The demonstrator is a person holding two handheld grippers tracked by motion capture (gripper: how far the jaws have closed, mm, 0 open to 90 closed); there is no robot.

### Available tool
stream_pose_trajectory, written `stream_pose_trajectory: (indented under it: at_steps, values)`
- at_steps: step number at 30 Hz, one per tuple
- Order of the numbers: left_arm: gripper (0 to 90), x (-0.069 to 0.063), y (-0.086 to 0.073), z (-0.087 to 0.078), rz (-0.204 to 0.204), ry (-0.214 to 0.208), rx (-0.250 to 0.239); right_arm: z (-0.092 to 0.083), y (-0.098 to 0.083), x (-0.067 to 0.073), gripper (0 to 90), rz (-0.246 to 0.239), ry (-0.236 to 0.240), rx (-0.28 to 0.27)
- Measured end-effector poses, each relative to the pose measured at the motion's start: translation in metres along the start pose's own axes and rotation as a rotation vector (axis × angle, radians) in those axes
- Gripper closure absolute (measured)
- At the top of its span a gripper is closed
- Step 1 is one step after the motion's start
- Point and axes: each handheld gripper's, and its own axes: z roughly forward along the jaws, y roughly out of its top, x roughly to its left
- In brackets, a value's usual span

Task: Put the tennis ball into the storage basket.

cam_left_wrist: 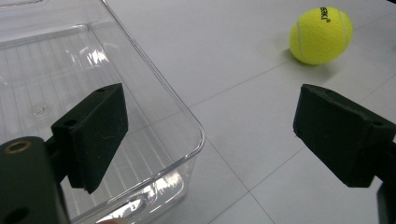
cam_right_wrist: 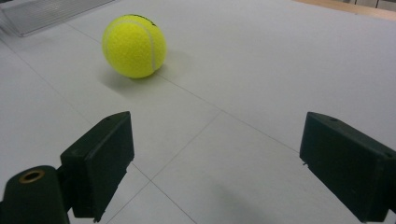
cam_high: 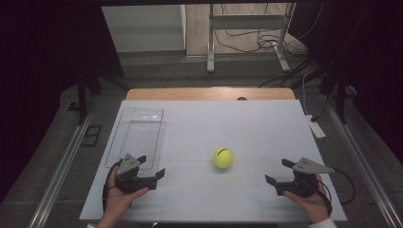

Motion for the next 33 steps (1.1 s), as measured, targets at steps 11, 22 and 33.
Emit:
stream_pose_trajectory:
  at_steps: [11, 22, 33]
  values:
    - [12.9, -0.006, 0.007, -0.002, 0.013, -0.002, 0.011, -0.002, 0.001, 0.000, 10.6, -0.004, 0.001, -0.008]
    - [13.2, -0.011, 0.020, 0.000, 0.018, -0.012, 0.032, 0.000, -0.001, -0.001, 11.0, 0.000, 0.007, -0.001]
    - [13.6, -0.015, 0.032, 0.002, 0.008, -0.027, 0.034, -0.001, -0.002, -0.002, 11.2, 0.005, 0.005, 0.001]
